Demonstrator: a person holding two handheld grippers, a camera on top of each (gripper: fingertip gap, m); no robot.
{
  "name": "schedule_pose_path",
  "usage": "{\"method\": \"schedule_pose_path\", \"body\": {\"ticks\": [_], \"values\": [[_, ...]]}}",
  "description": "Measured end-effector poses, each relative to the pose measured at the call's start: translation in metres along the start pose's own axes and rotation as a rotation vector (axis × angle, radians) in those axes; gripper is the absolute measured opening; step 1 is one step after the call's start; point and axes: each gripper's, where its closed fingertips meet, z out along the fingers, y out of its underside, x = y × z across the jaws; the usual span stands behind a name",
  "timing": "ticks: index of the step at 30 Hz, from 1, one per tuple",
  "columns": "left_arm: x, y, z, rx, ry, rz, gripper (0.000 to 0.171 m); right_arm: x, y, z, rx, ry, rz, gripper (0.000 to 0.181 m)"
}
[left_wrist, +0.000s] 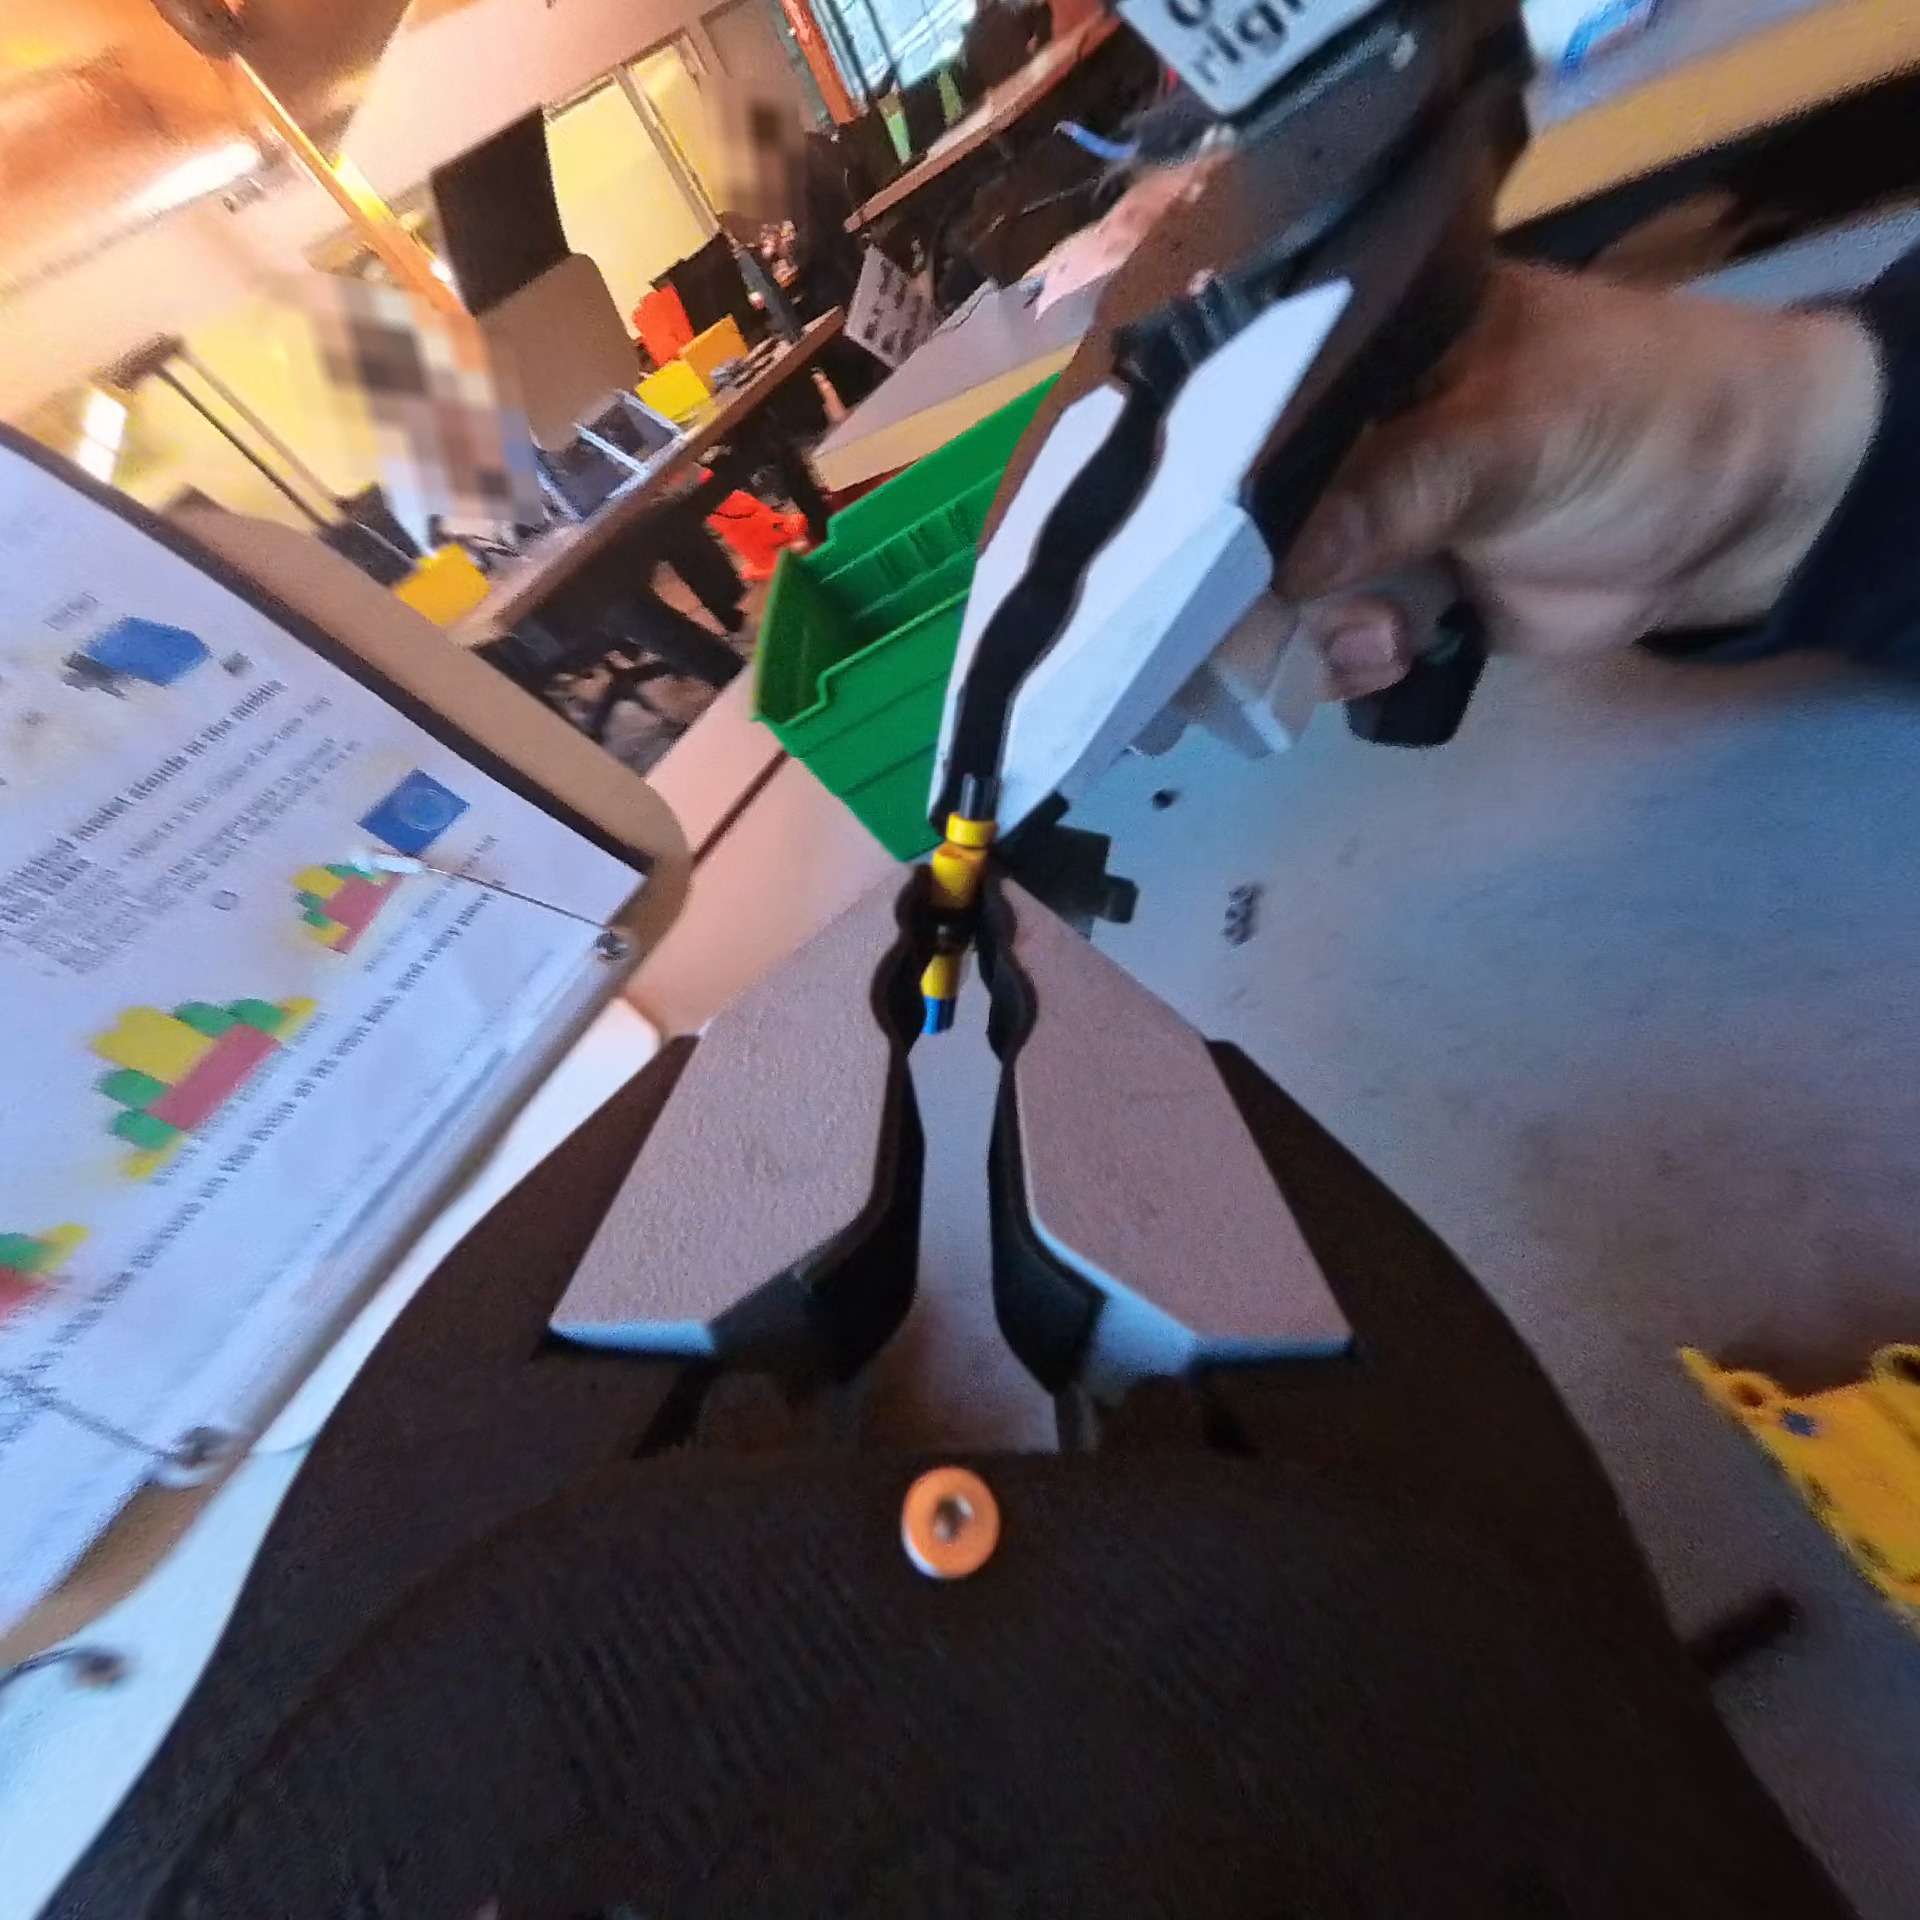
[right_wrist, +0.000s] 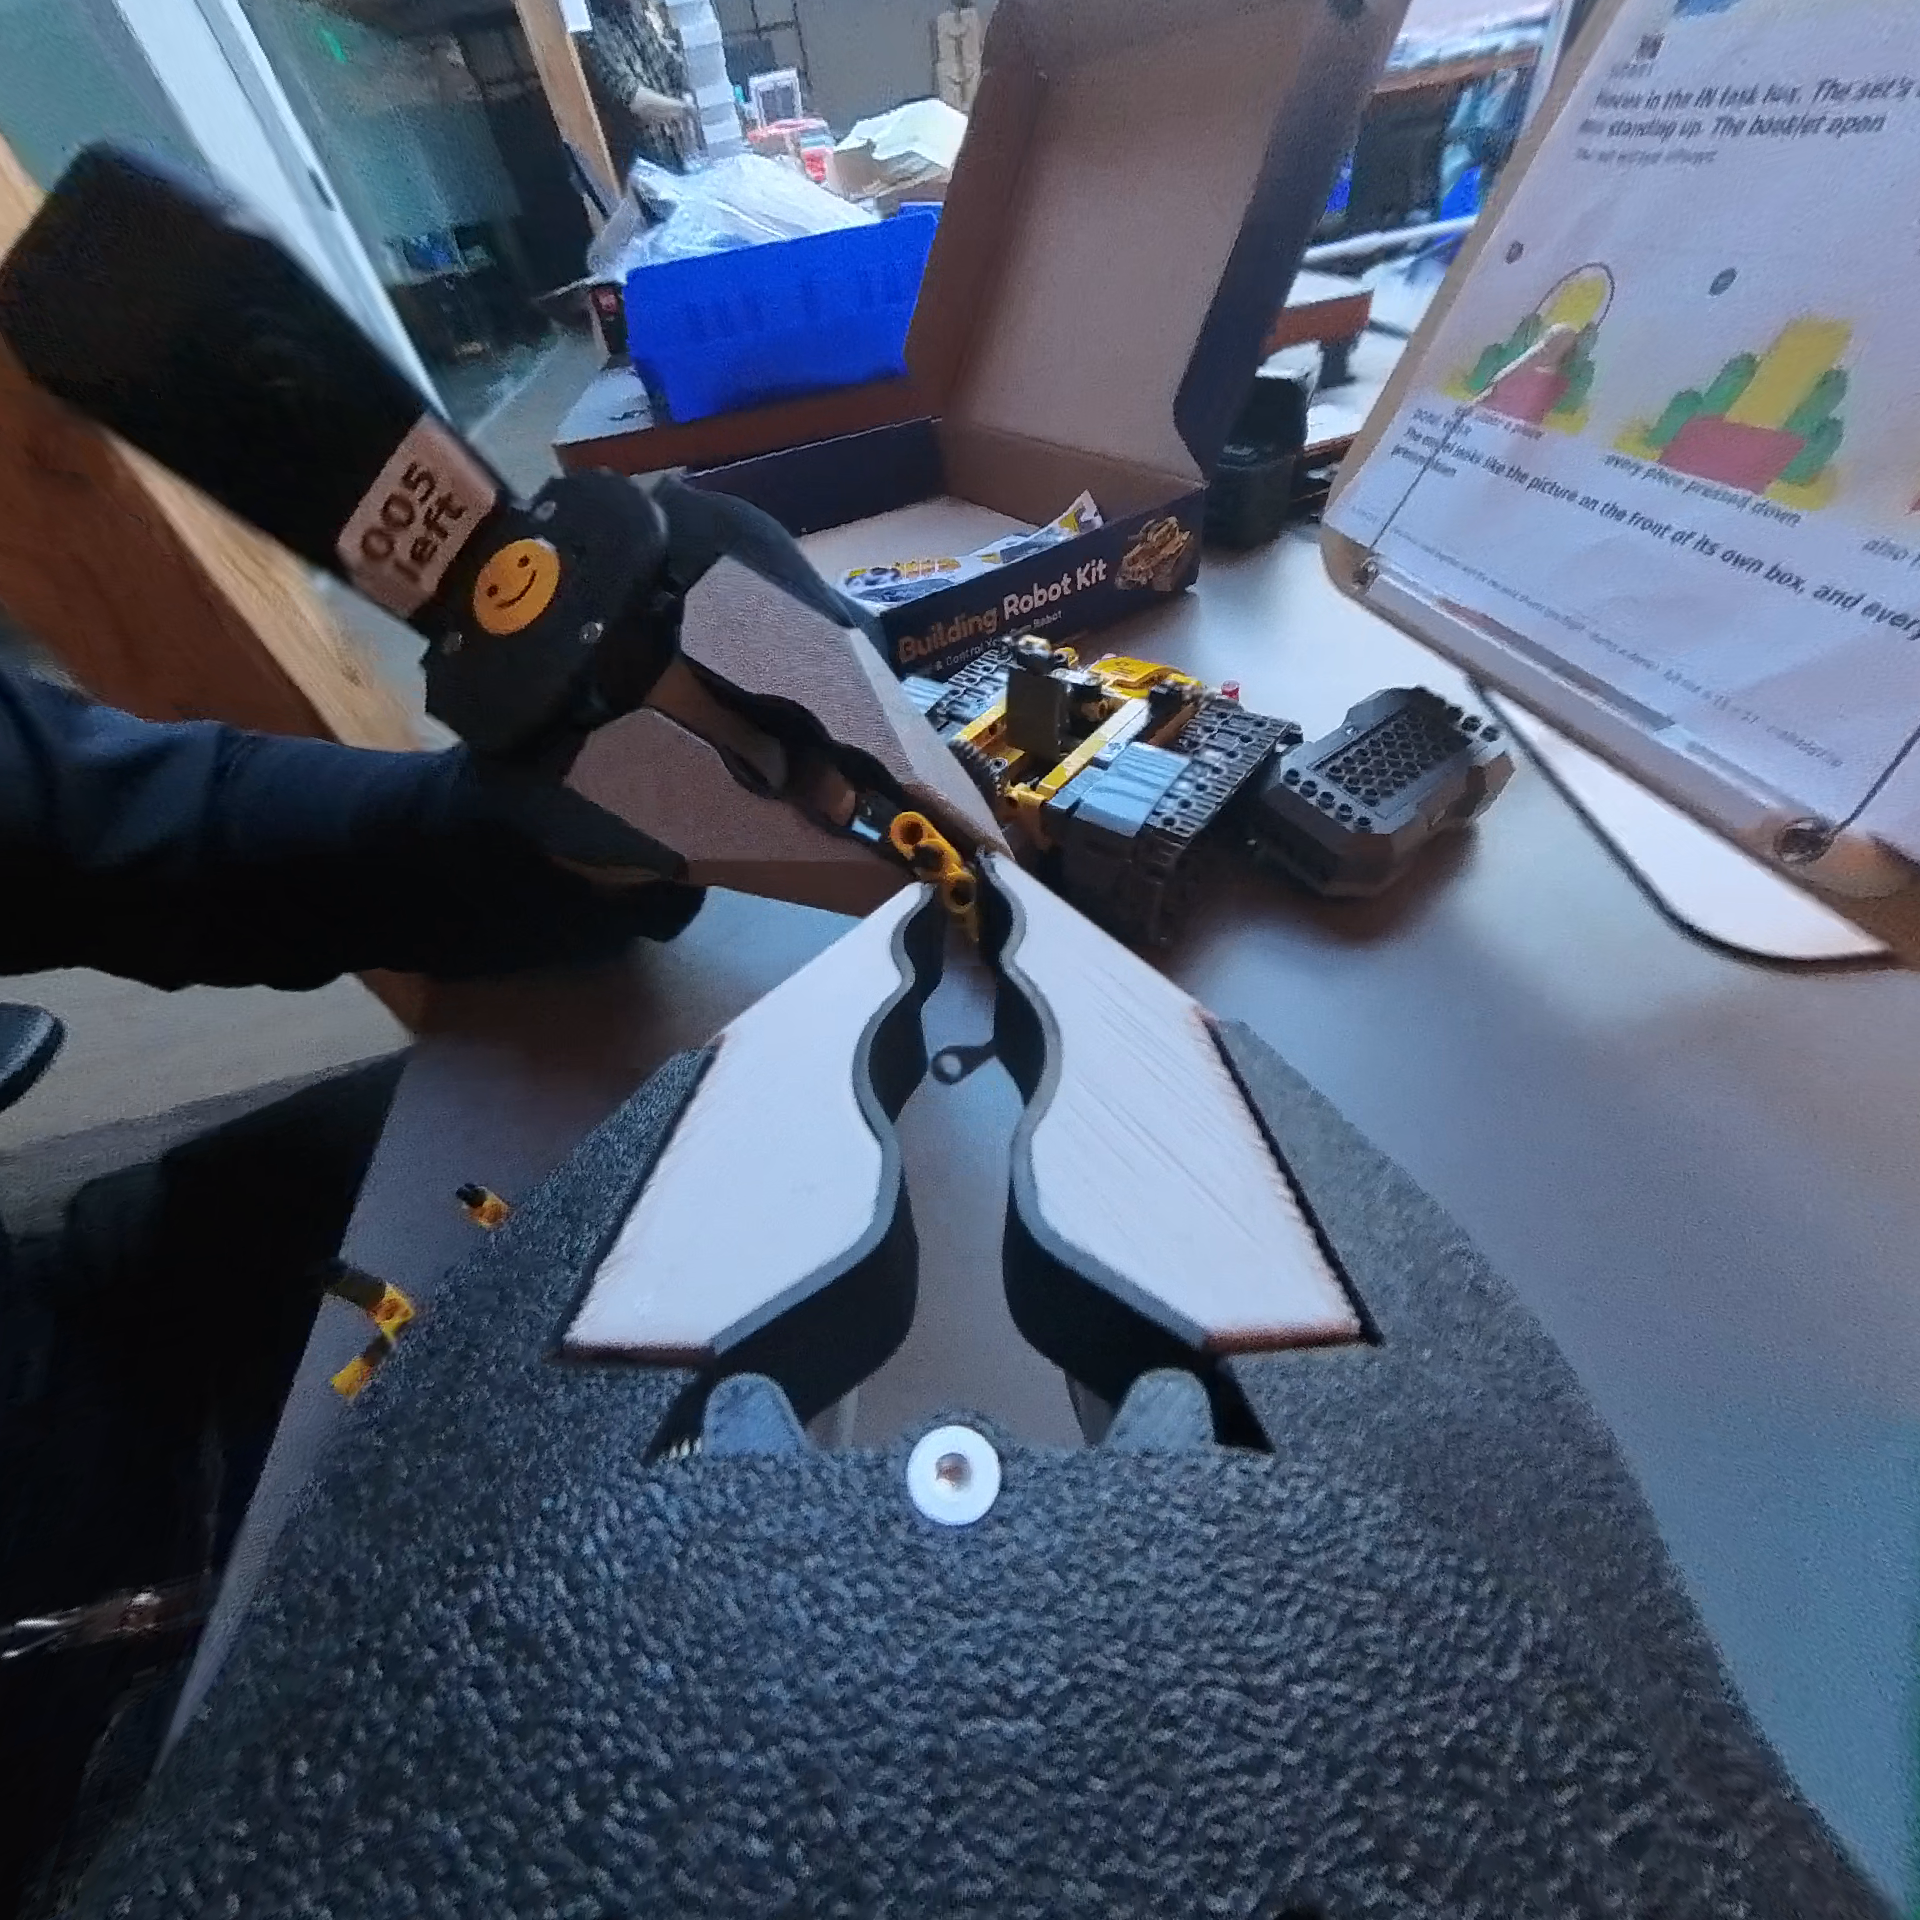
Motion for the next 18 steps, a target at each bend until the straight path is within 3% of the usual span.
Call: {"method": "schedule_pose_path", "body": {"ticks": [2,4,5,7,9,11,12,14,18], "values": [[0.003,-0.007,-0.004,0.054,0.093,-0.14,0.005,-0.005,-0.006,-0.002,0.01,0.026,-0.056,0.003],[0.006,-0.02,-0.01,0.146,0.216,-0.332,0.006,-0.013,-0.018,-0.005,0.082,-0.044,0.019,0.002],[0.006,-0.02,-0.01,0.163,0.227,-0.355,0.006,-0.014,-0.02,-0.005,0.11,-0.077,0.071,0.002],[0.004,-0.017,-0.009,0.128,0.143,-0.213,0.006,-0.014,-0.019,-0.005,0.132,-0.134,0.158,0.001],[-0.001,-0.013,-0.01,0.054,-0.023,0.095,0.004,-0.016,-0.016,-0.005,0.122,-0.187,0.198,0.0],[-0.037,0.009,-0.018,-0.09,-0.265,0.325,0.005,-0.031,-0.038,-0.028,0.239,-0.348,0.212,0.0],[-0.051,0.008,-0.025,-0.043,-0.288,0.262,0.005,-0.027,-0.044,-0.04,0.271,-0.337,0.2,0.0],[-0.061,-0.006,-0.034,0.113,-0.259,0.078,0.005,-0.004,-0.045,-0.05,0.287,-0.168,0.146,0.0],[-0.044,-0.029,-0.035,0.201,-0.317,0.279,0.005,0.002,-0.034,-0.035,0.225,-0.075,0.11,0.007]]}}
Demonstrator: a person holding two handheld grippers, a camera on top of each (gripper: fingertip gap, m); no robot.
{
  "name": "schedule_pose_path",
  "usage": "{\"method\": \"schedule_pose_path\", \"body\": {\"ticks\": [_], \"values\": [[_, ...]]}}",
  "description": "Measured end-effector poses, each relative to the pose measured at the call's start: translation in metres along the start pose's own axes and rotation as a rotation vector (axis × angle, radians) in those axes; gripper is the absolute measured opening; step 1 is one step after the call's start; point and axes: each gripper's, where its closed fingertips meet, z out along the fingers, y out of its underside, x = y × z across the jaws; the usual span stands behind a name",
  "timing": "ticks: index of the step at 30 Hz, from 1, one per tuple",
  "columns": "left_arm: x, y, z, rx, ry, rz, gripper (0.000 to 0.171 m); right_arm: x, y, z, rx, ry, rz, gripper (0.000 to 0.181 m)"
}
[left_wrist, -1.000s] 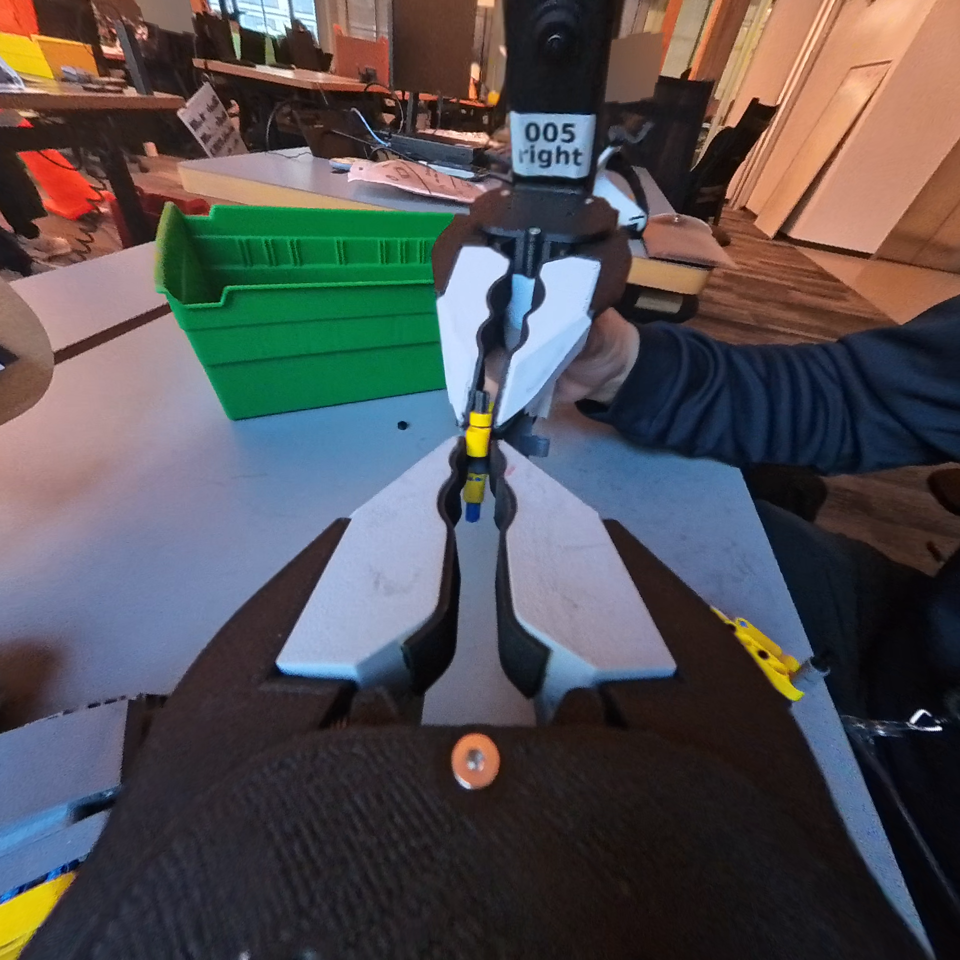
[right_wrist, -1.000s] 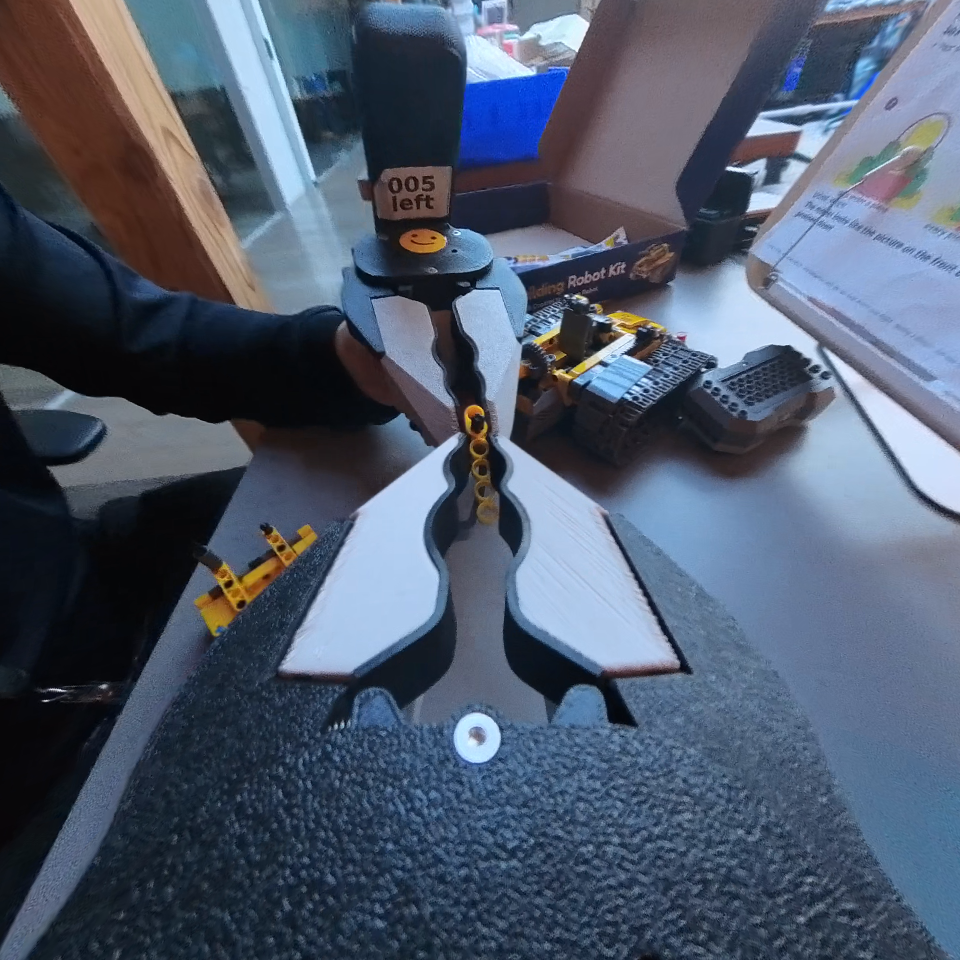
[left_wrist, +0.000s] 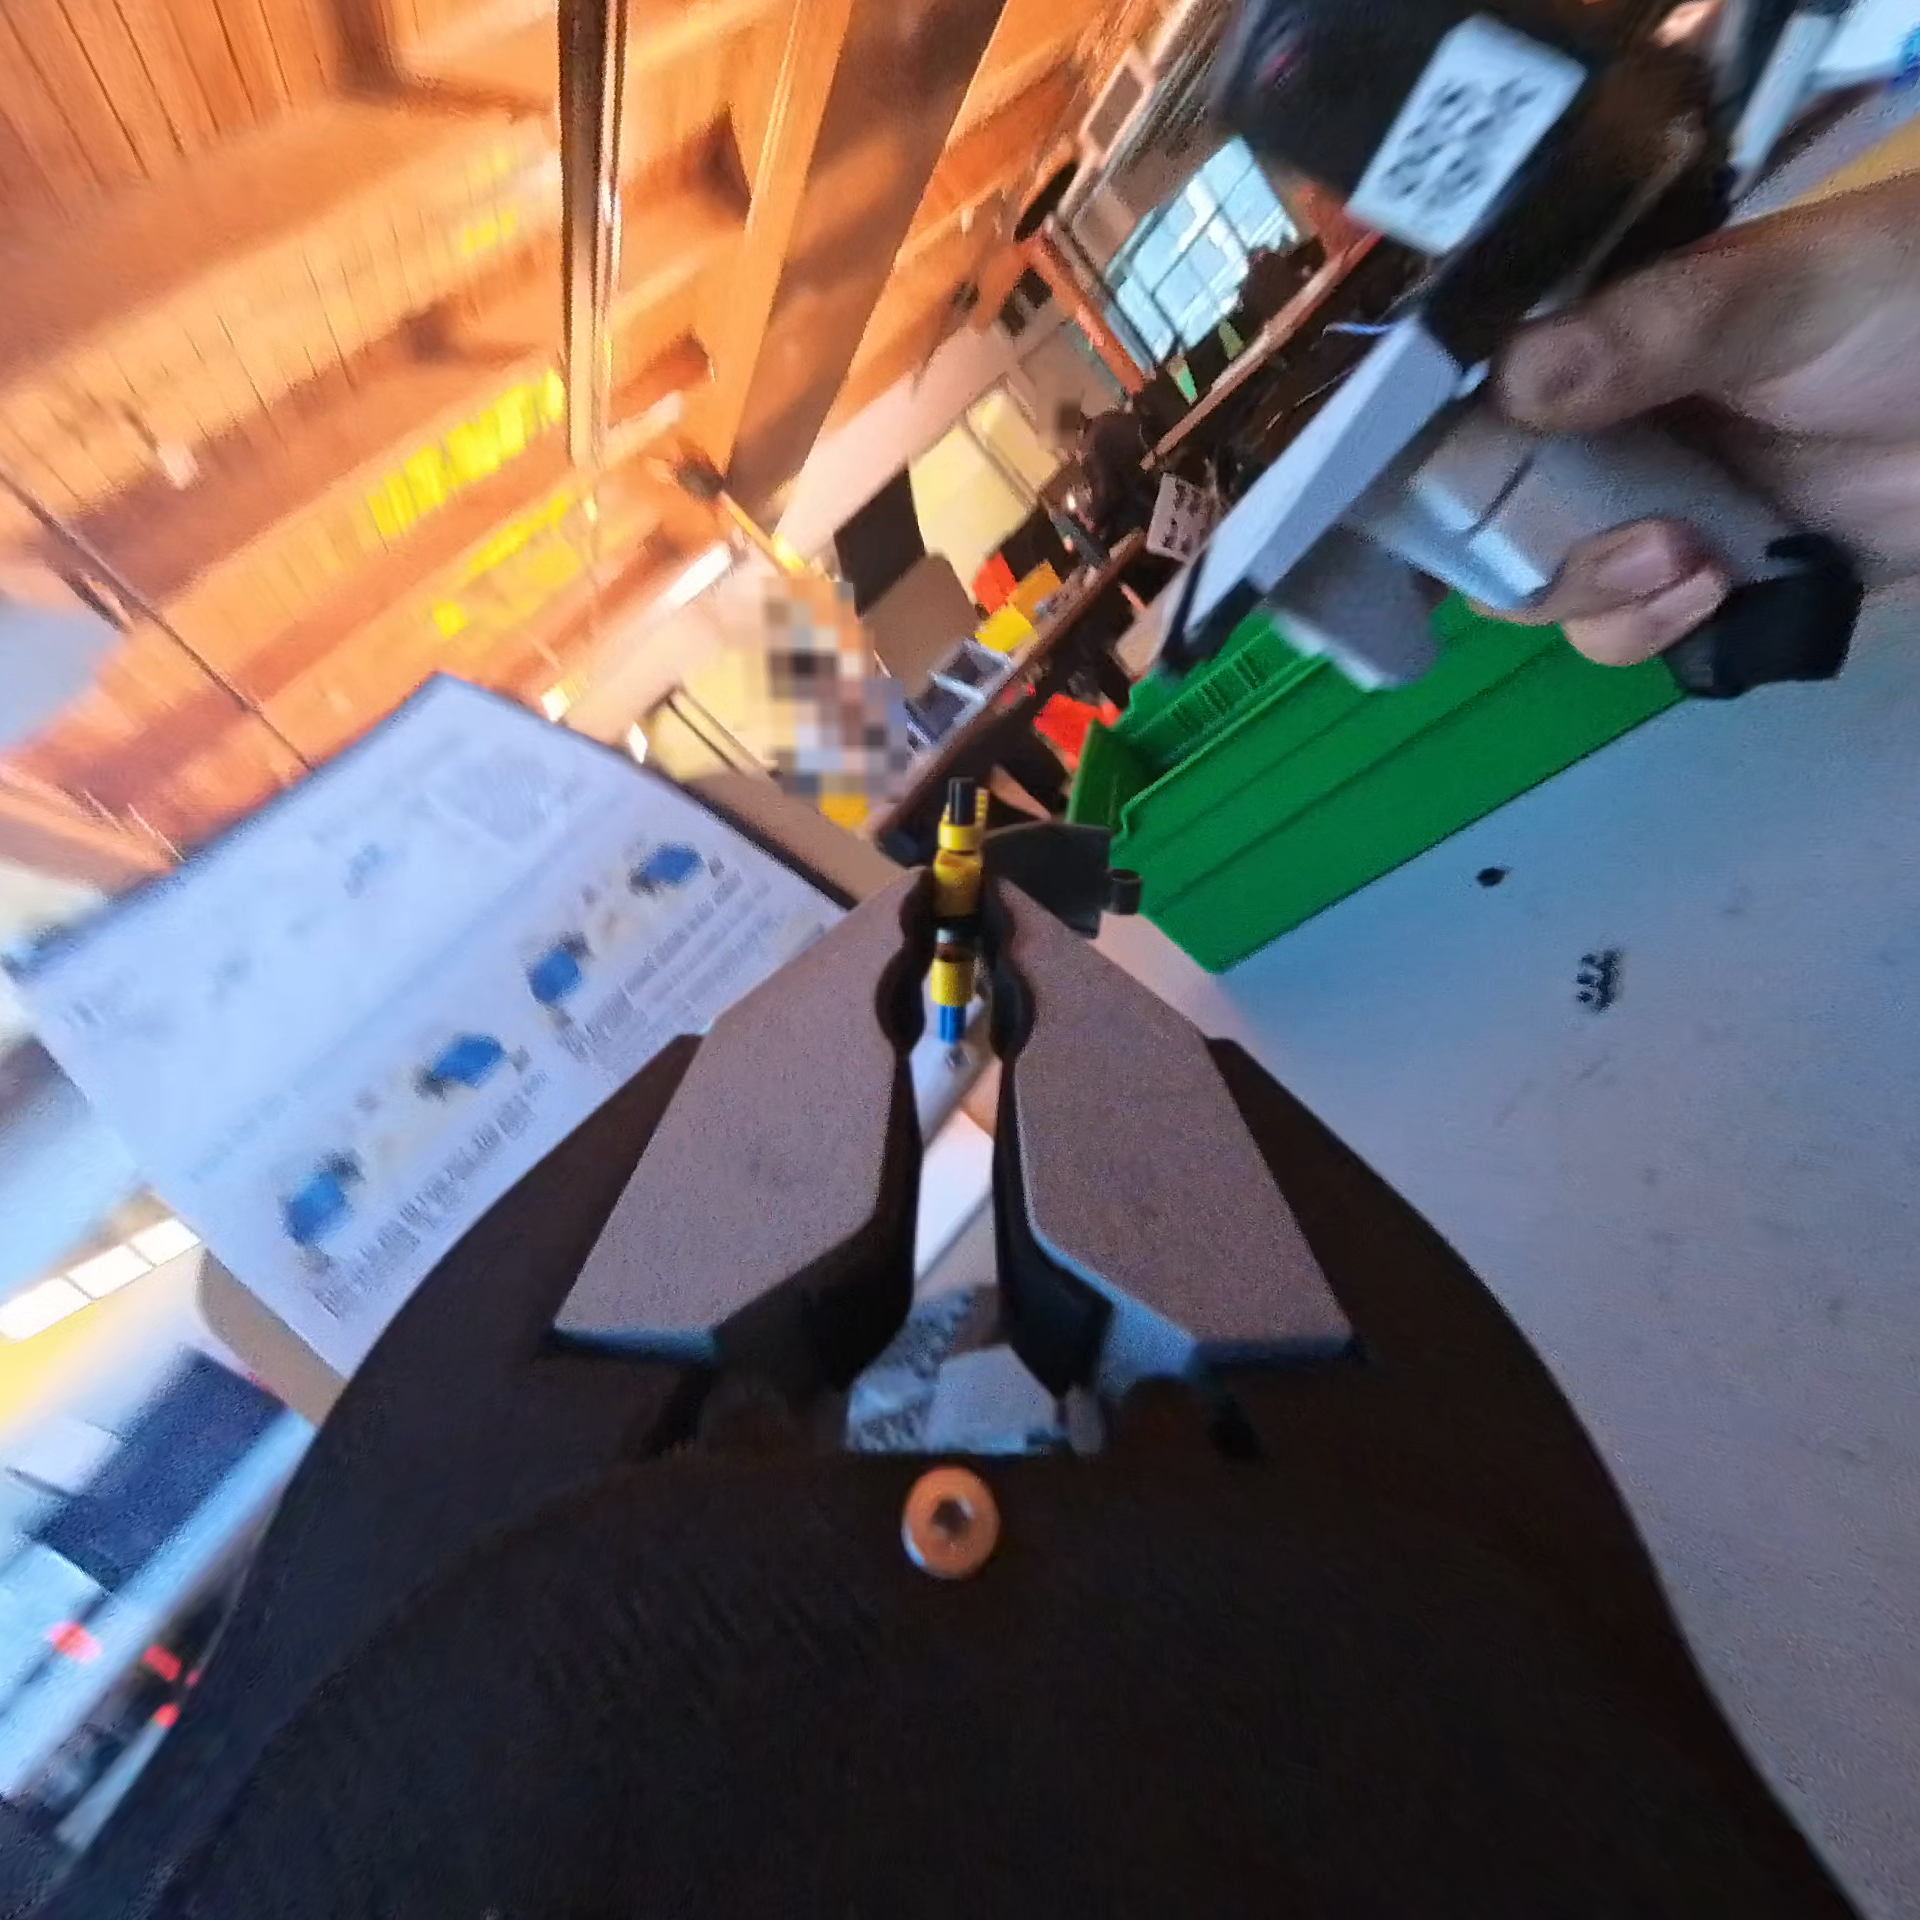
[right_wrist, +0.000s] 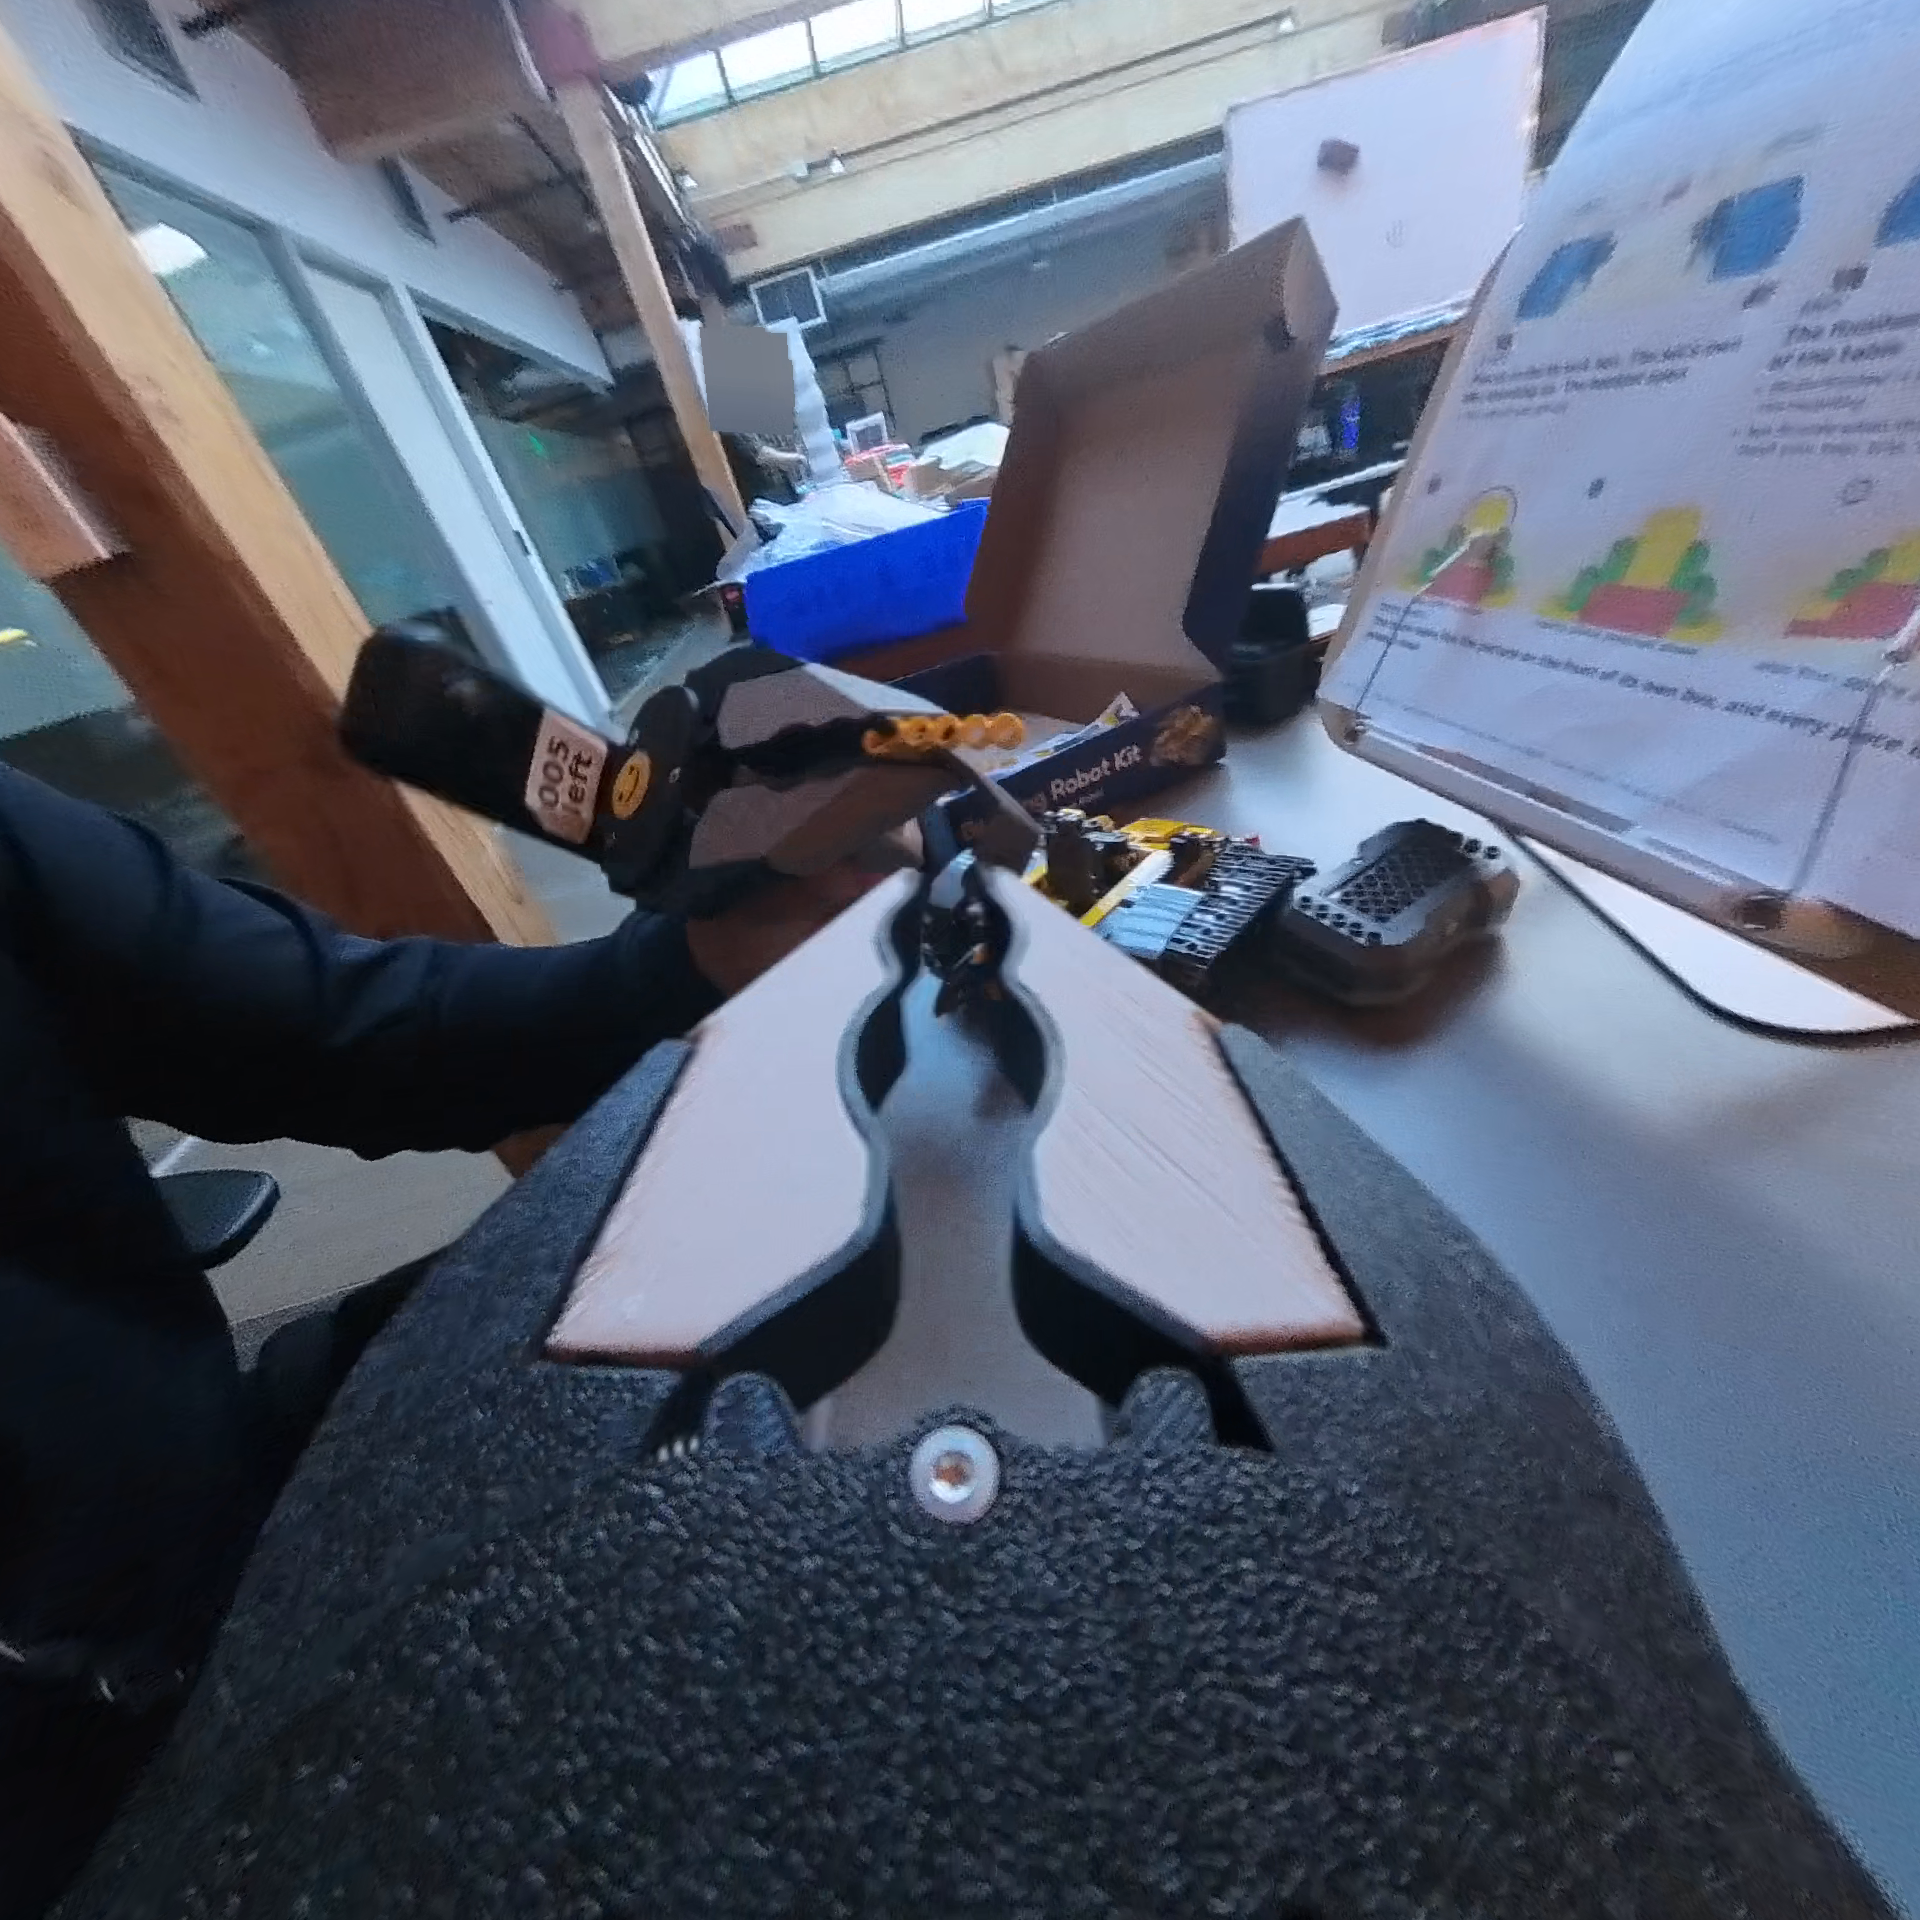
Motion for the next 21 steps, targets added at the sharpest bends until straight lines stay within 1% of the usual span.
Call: {"method": "schedule_pose_path", "body": {"ticks": [1,2,4,6,7,8,10,11,12,13,15,18,20,21], "values": [[0.006,-0.009,-0.001,0.04,-0.007,0.096,0.005,-0.003,0.003,0.004,-0.005,-0.023,0.018,0.02],[0.012,-0.013,-0.003,0.063,-0.02,0.195,0.005,-0.005,0.006,0.008,-0.018,-0.046,0.044,0.029],[0.02,-0.017,-0.003,0.087,-0.031,0.318,0.005,-0.004,0.012,0.013,-0.034,-0.06,0.069,0.047],[0.023,-0.017,-0.002,0.099,-0.028,0.362,0.005,-0.007,0.013,0.014,-0.036,-0.088,0.056,0.053],[0.025,-0.018,-0.003,0.111,-0.02,0.367,0.005,-0.006,0.015,0.015,-0.042,-0.088,0.055,0.062],[0.028,-0.02,-0.003,0.13,-0.003,0.375,0.005,-0.009,0.015,0.015,-0.044,-0.108,0.058,0.065],[0.035,-0.027,-0.005,0.18,0.015,0.426,0.004,-0.025,0.013,0.016,-0.024,-0.215,0.077,0.061],[0.039,-0.029,-0.006,0.201,0.024,0.447,0.005,-0.032,0.013,0.016,-0.026,-0.27,0.097,0.063],[0.044,-0.032,-0.006,0.217,0.035,0.453,0.005,-0.037,0.016,0.017,-0.04,-0.306,0.114,0.06],[0.048,-0.034,-0.006,0.227,0.052,0.454,0.005,-0.04,0.021,0.018,-0.063,-0.327,0.123,0.053],[0.058,-0.038,-0.007,0.247,0.085,0.476,0.004,-0.044,0.026,0.02,-0.078,-0.351,0.123,0.042],[0.063,-0.039,-0.005,0.247,0.094,0.51,0.005,-0.049,0.029,0.02,-0.089,-0.381,0.114,0.038],[0.066,-0.04,-0.005,0.258,0.108,0.492,0.005,-0.051,0.03,0.019,-0.097,-0.367,0.05,0.036],[0.065,-0.038,-0.003,0.244,0.103,0.471,0.005,-0.05,0.029,0.019,-0.099,-0.335,-0.005,0.036]]}}
